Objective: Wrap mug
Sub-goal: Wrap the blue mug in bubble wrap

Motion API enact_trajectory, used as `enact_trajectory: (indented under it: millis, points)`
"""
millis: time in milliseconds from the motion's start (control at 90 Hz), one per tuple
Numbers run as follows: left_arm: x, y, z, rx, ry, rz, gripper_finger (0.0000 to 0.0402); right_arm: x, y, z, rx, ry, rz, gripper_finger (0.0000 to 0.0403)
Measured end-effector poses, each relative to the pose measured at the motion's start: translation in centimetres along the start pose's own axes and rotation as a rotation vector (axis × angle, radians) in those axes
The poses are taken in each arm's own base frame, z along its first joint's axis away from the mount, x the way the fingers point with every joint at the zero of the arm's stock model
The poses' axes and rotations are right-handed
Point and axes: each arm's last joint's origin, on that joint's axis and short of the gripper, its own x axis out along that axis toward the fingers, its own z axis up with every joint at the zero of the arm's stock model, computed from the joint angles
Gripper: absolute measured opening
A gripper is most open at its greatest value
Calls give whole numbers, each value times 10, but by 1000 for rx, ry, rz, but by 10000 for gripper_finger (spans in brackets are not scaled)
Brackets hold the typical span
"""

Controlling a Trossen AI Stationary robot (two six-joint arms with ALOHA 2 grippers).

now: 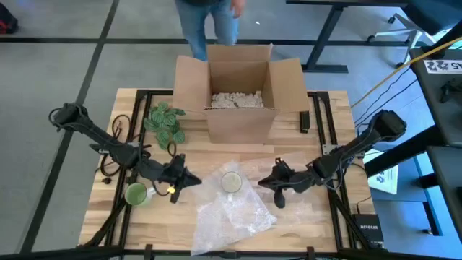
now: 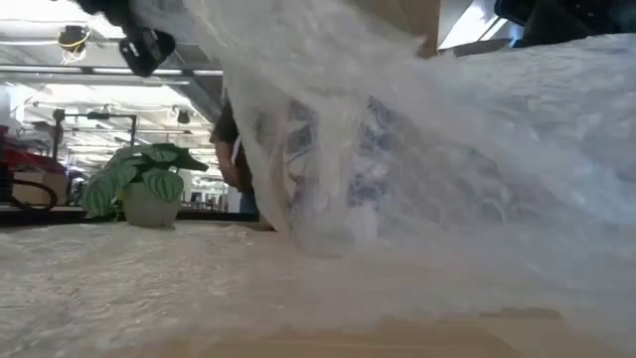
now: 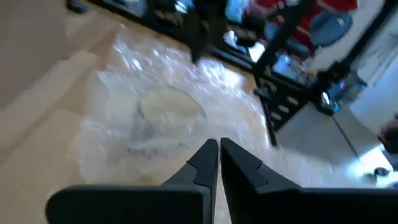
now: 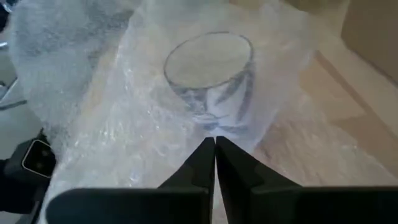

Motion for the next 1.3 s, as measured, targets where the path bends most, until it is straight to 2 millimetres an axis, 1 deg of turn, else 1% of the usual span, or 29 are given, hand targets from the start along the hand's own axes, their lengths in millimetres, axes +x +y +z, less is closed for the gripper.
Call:
enact_trajectory:
  millis: [122,244,367,500,667,722,856,1033,1122,1233,1300]
  points:
    - [3,7,10,-26,-62,19,0,11,1,3,-11,-59,44,0]
    - [5,12,16,-36,-95,35,0,21,-1,9,-12,-128,96,0]
    - [6,15,18,-52,-106,45,0,32,-4,13,-10,-108,118,0]
    - [6,14,14,-88,-77,45,0,35,-3,13,-29,-99,134,0]
    - [-1,7,-1,-141,69,8,0,36,-5,9,-46,-55,101,0]
    - [-3,2,-6,-159,94,-10,0,36,-7,7,-47,-37,92,0]
    - [-12,-17,-13,-125,100,-58,0,36,-8,3,-35,-2,76,0]
    - [-30,-51,-7,-38,33,-47,0,36,-9,2,-20,10,74,0]
    - [-37,-70,-4,18,32,-26,0,36,-9,2,-16,10,73,0]
    - [-36,-90,-4,107,54,28,0,36,-9,2,-17,10,73,0]
    - [-31,-100,-8,155,95,52,0,36,-9,2,-17,10,73,0]
